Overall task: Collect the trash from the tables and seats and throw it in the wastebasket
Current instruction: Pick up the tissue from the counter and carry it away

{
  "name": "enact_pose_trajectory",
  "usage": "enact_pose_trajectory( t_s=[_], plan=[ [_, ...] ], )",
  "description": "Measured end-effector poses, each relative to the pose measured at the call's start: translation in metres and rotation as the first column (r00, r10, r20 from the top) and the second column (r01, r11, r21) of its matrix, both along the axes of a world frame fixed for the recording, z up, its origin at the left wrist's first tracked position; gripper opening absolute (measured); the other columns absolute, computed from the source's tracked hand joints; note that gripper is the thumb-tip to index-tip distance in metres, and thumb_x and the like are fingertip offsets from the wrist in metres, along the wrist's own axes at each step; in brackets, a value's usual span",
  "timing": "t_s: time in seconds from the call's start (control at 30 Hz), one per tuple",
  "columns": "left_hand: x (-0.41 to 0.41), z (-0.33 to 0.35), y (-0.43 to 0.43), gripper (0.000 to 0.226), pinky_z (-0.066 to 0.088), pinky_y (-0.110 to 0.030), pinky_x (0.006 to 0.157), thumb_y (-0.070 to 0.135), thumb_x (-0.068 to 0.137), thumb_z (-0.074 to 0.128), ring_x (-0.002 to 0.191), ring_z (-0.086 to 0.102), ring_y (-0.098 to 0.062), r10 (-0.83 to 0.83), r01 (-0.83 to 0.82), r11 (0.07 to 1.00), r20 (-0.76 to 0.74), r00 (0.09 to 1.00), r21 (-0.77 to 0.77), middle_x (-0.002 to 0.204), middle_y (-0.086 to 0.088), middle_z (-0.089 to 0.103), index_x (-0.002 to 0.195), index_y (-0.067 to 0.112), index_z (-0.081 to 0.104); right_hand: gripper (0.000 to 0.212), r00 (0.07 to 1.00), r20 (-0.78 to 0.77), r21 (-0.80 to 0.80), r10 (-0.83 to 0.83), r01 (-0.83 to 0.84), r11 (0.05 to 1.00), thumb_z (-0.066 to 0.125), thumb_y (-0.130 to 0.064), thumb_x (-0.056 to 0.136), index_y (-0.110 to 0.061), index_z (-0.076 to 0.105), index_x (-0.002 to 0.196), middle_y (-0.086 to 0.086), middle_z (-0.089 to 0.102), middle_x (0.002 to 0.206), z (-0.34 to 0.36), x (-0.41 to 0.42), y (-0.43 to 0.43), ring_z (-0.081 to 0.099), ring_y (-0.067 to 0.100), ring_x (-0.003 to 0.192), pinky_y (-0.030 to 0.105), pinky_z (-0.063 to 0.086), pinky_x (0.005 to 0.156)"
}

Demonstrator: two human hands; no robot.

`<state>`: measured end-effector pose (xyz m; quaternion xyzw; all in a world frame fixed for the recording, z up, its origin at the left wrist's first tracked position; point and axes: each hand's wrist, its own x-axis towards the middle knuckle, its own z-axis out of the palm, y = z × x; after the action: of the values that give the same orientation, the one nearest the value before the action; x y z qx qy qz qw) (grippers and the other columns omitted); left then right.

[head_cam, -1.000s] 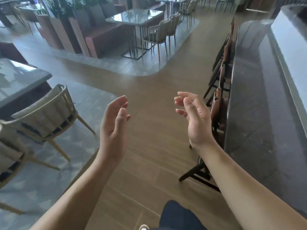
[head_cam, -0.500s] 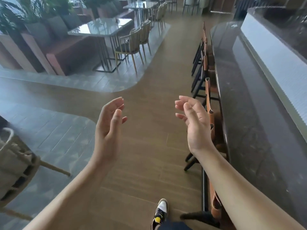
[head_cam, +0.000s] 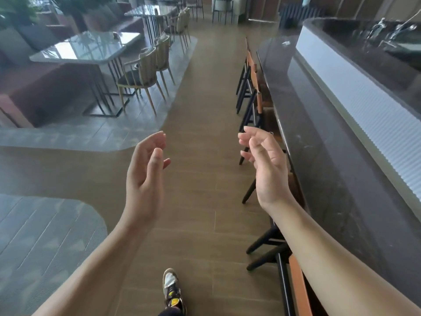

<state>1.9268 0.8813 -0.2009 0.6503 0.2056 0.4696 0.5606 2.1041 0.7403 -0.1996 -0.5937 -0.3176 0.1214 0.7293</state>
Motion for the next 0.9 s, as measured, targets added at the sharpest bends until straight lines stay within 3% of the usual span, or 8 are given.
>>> enact_pose_trajectory(
  t_s=[0.13, 0.27, 0.6, 0.9],
  plan=[
    [0.049, -0.009, 0.081, 0.039, 0.054, -0.041, 0.103, 0.046, 0.101, 0.047, 0.135, 0.059, -0.011, -0.047, 0.047, 0.999, 0.023, 0.999, -0.011, 0.139, 0.004, 0.066, 0.129, 0.026, 0.064, 0.03, 1.0, 0.012, 0.012, -0.027, 0.027, 1.0, 0.055, -0.037, 0.102, -0.022, 0.068, 0.124, -0.008, 0.073, 0.12, -0.004, 0.04, 0.075, 0.064, 0.014, 0.126, 0.041, 0.053, 0.11],
    [0.102, -0.012, 0.173, 0.039, 0.053, -0.04, 0.104, 0.046, 0.101, 0.047, 0.136, 0.058, -0.008, -0.102, 0.102, 0.995, 0.022, 0.995, -0.004, 0.14, 0.006, 0.066, 0.131, 0.026, 0.064, 0.033, 0.997, 0.036, 0.033, -0.067, 0.066, 0.997, 0.056, -0.044, 0.1, -0.024, 0.068, 0.125, -0.01, 0.073, 0.119, -0.001, 0.08, 0.159, 0.064, 0.012, 0.125, 0.032, 0.053, 0.108],
    [0.213, 0.004, 0.347, 0.034, 0.052, -0.041, 0.102, 0.045, 0.102, 0.047, 0.135, 0.059, -0.009, -0.23, 0.23, 0.973, -0.006, 0.973, 0.0, 0.138, 0.007, 0.067, 0.128, 0.034, 0.066, 0.035, 0.984, 0.024, 0.029, -0.179, 0.178, 0.984, 0.054, -0.035, 0.104, -0.017, 0.066, 0.131, -0.011, 0.073, 0.119, 0.008, 0.166, 0.318, 0.064, 0.011, 0.124, 0.021, 0.052, 0.102],
    [0.342, -0.009, 0.456, 0.045, 0.053, -0.042, 0.104, 0.046, 0.1, 0.046, 0.136, 0.058, -0.009, -0.27, 0.27, 0.963, -0.022, 0.963, -0.014, 0.138, 0.008, 0.067, 0.134, 0.022, 0.063, 0.039, 0.973, -0.003, 0.016, -0.232, 0.232, 0.973, 0.054, -0.034, 0.103, -0.012, 0.065, 0.134, -0.004, 0.073, 0.122, -0.01, 0.292, 0.425, 0.065, 0.015, 0.125, 0.033, 0.052, 0.11]
  ],
)
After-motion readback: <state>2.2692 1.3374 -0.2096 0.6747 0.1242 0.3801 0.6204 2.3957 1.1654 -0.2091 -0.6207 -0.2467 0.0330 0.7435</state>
